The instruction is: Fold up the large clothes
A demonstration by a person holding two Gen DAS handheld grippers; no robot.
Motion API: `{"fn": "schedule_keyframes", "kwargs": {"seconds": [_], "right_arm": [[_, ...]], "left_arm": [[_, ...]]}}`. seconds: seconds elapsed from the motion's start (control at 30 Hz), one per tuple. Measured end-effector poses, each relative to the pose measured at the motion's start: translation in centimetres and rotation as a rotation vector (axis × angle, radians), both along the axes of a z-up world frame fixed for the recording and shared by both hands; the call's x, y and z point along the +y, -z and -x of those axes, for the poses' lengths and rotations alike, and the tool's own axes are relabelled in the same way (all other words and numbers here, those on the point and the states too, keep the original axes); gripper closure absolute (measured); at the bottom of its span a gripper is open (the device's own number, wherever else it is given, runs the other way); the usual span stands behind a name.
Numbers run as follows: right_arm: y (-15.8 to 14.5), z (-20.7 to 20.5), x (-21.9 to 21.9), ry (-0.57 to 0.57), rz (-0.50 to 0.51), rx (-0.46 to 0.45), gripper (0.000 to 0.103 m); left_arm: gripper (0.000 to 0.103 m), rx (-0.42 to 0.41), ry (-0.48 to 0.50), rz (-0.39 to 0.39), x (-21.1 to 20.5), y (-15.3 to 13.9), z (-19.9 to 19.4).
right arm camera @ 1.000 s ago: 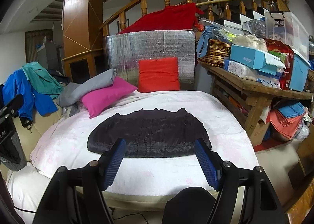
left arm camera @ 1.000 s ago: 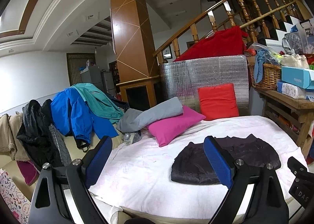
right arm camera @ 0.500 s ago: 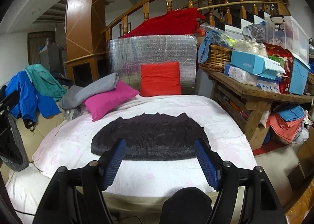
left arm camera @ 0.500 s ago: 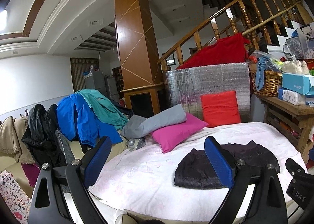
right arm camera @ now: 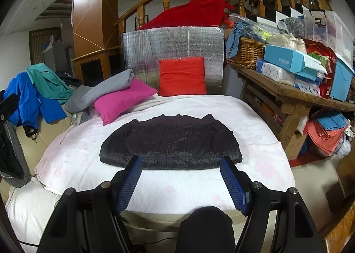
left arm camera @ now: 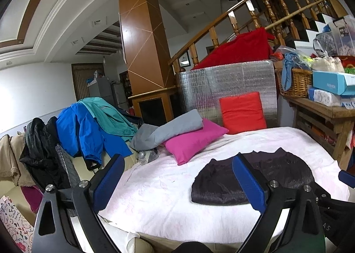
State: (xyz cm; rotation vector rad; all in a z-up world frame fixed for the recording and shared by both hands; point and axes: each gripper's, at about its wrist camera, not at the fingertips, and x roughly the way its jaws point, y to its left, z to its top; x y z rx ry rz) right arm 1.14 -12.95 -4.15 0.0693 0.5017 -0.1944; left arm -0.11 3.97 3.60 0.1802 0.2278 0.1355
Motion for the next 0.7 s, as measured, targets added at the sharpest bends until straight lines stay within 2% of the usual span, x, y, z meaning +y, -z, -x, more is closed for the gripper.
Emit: {"fn": "schedule_keyframes", "kwargs": {"seconds": [0.5, 0.7], "right_arm": [[0.1, 0.4, 0.2, 0.004, 0.001, -0.007, 0.027], [-0.2, 0.5, 1.0, 0.016, 0.033, -0.02, 0.027]], "left_arm": [[0.005, 0.006, -0.003, 0.001, 0.0, 0.3, 0.2], [0.005, 0.007, -0.005, 0.011, 0.5, 0.3, 0.3]]}}
